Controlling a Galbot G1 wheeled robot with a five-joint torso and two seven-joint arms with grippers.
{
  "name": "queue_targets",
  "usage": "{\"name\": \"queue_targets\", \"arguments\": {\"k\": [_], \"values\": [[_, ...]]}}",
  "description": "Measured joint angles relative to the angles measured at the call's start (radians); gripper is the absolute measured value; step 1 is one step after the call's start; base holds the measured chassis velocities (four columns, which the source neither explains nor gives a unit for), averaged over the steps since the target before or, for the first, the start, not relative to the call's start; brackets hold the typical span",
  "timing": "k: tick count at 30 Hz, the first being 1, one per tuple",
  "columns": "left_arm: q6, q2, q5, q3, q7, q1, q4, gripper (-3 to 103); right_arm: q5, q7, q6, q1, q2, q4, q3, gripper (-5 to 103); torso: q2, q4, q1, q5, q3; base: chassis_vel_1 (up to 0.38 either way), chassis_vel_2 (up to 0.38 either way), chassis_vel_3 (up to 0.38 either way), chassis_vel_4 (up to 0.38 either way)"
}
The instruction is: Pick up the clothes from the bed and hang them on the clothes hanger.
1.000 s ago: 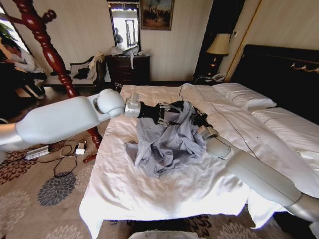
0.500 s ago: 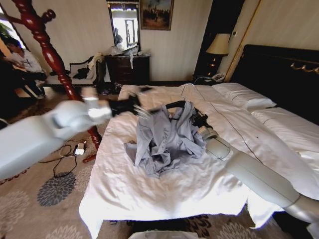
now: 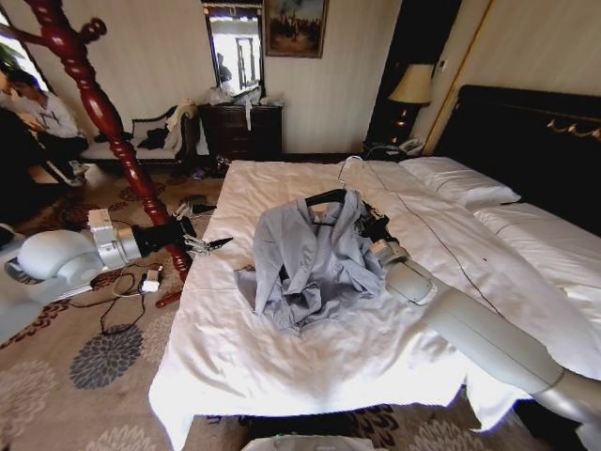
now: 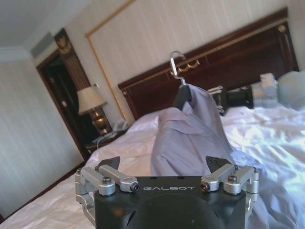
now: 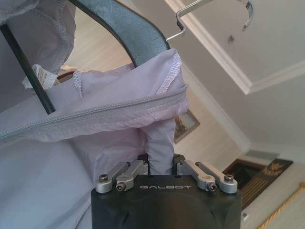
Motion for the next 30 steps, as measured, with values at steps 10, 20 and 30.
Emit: {"name": "queue_targets", "arguments": {"k": [10,20,30], "values": [[0.104,-0.098,-0.102,0.079,-0.010,-0.109,0.027,100,-0.042,0.006,0.042,0.000,-0.014,0.026,0.009,20,0.000,0.0004,0.000,0.0003,0.000,0.000,0.000,0.000,0.000],[0.146,-0.228,-0.150,0.365,0.009,-0.354,0.093,100,-0.047,0.006,0.054,0.007,-0.021,0.039,0.003,20,0.000,-0.0003,0.000,0.0007,0.000,0.000,0.000,0.000,0.000],[0.145,-0.363,-0.183,0.688,0.058,-0.688,0.232,98,-0.080,0.005,0.073,-0.007,-0.021,0.036,0.003,20,0.000,-0.0001,0.000,0.0008,0.000,0.000,0.000,0.000,0.000]]}}
